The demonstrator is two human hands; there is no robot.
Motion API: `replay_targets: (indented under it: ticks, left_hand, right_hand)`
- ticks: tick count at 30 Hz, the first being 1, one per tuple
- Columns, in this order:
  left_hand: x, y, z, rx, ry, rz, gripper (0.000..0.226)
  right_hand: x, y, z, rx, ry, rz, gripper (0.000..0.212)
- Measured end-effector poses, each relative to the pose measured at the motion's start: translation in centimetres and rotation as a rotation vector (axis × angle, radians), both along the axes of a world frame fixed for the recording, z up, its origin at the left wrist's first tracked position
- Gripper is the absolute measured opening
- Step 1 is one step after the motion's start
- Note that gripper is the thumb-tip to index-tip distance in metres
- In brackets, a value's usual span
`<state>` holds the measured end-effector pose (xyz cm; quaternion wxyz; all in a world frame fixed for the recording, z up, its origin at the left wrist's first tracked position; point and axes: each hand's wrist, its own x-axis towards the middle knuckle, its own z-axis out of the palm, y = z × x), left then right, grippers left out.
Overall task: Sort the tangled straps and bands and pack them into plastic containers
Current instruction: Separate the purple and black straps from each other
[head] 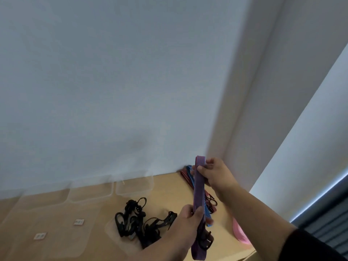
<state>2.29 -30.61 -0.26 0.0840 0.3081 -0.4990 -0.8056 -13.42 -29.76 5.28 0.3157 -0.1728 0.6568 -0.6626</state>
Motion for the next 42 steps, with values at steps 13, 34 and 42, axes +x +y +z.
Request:
replay_targets:
  ticks: [13, 34, 42]
  left_hand:
    - [-9.2, -2.4, -3.6, 0.128, -0.244, 0.07, 0.023]
    - [-20.9, -6.3, -15.1, 0.06, -0.608, 0.362, 0.038]
    - [-21.7, -7.0, -17.0, -0.243, -0.651, 0.343, 0.032]
  right_hand:
    - [-10.4, -3.9, -6.4, 0.242, 0.071, 0.061, 0.024]
    - [-20.6, -11.6, -21.3, 0.454, 0.176, 0.312, 0.03]
    - [-21.4, -11.4, -22.4, 0.495, 0.244, 0.335, 0.037]
